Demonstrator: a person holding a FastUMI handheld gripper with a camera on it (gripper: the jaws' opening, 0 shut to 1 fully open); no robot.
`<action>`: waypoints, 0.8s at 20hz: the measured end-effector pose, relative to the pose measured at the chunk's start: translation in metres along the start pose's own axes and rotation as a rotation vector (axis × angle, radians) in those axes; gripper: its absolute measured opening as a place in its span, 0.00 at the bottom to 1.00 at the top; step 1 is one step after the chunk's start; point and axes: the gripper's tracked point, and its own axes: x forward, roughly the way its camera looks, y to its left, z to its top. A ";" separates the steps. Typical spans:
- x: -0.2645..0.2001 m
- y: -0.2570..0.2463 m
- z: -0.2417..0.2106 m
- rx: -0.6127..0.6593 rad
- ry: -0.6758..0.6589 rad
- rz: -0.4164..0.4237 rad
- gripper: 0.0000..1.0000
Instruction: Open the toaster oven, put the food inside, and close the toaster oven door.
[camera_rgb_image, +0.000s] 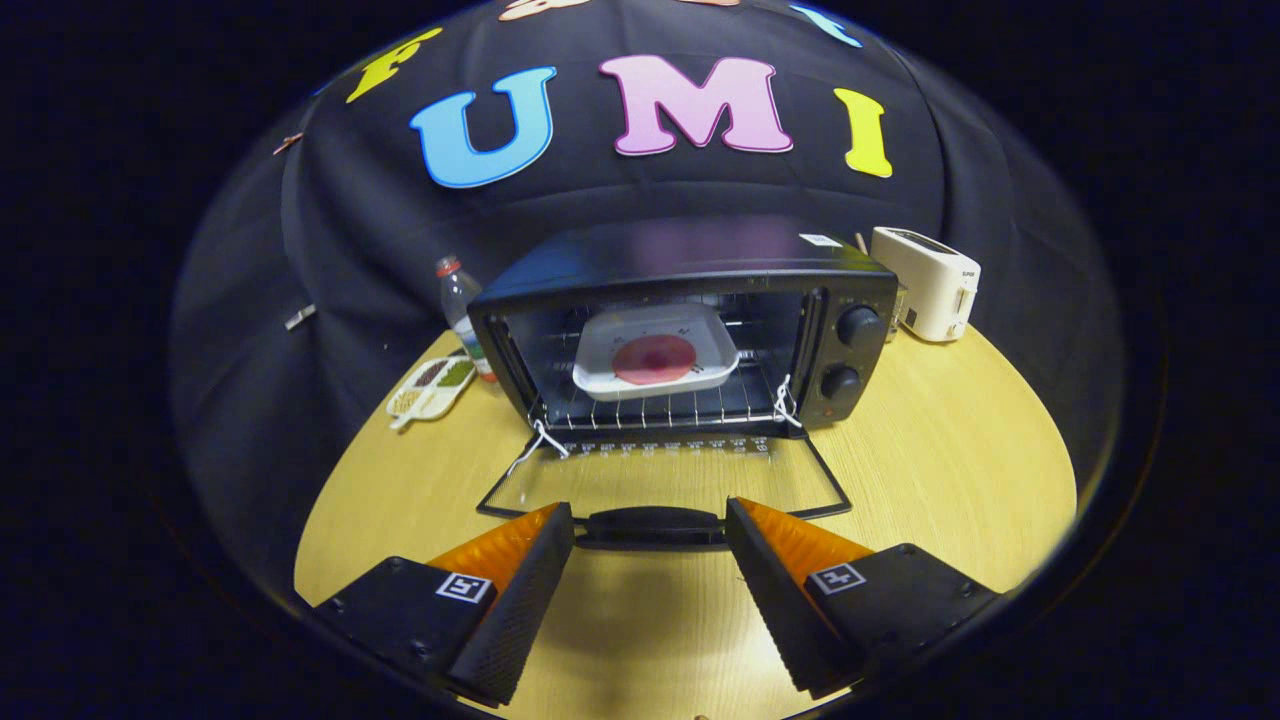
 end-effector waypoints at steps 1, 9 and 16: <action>-0.002 -0.004 -0.017 -0.003 0.020 -0.007 0.99; 0.037 -0.006 -0.068 0.088 0.131 -0.028 0.99; 0.066 -0.002 -0.066 0.133 0.138 -0.054 0.99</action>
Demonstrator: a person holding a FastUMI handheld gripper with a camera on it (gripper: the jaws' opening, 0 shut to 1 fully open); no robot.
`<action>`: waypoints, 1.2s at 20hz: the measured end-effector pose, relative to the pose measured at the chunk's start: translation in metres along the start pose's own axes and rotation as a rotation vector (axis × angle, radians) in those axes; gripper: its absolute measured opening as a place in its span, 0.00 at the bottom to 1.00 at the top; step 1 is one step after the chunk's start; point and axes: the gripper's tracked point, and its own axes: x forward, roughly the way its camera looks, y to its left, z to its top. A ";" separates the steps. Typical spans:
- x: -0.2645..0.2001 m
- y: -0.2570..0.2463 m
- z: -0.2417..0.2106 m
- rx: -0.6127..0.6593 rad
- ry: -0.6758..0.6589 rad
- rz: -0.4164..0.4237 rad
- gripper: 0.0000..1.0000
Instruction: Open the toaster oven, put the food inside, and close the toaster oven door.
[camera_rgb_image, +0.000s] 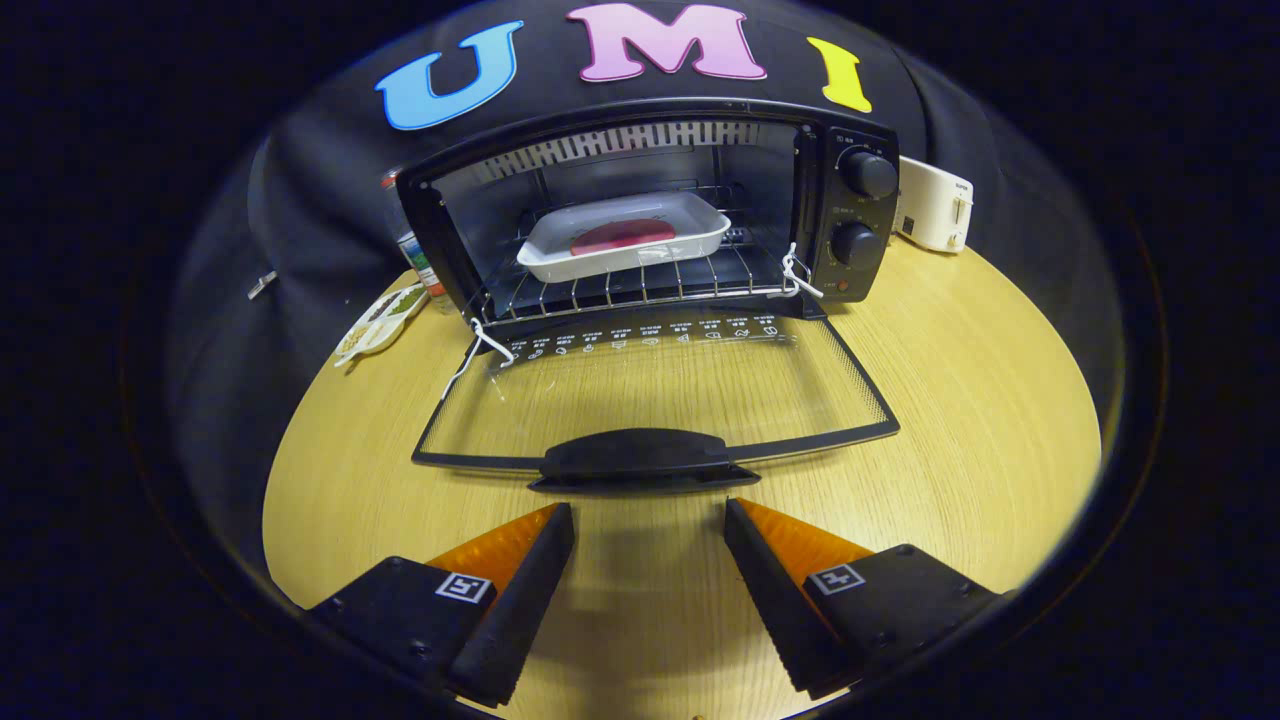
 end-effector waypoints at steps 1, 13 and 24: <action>0.002 0.000 -0.003 -0.011 0.004 -0.002 0.99; -0.051 0.013 0.072 -0.050 -0.176 0.034 0.98; -0.148 0.022 0.135 -0.081 -0.369 0.147 0.99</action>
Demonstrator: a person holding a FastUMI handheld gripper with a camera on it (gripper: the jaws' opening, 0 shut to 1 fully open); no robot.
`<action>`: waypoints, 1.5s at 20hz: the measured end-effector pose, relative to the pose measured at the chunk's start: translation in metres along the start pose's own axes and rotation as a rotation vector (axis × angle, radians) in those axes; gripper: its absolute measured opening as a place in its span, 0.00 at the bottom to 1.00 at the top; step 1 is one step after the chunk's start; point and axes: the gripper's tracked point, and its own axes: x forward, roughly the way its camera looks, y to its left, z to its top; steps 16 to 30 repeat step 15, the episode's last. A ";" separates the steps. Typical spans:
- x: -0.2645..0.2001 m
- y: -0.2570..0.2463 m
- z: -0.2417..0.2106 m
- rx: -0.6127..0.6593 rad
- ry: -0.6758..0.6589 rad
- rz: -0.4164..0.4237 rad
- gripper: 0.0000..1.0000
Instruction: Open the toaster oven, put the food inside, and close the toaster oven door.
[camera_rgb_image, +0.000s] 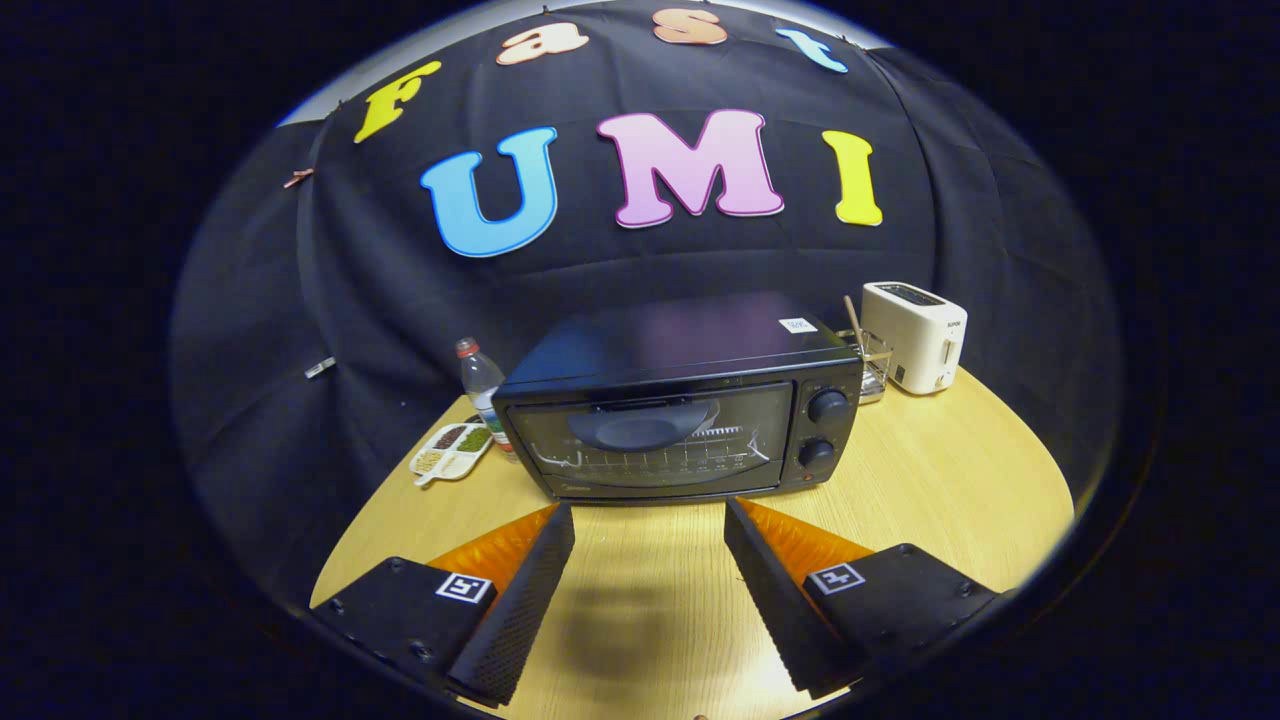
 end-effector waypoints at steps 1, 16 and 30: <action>-0.015 -0.003 0.009 -0.022 -0.032 0.008 0.99; -0.121 -0.064 0.100 -0.070 -0.280 -0.069 0.98; -0.121 -0.064 0.100 -0.070 -0.280 -0.069 0.98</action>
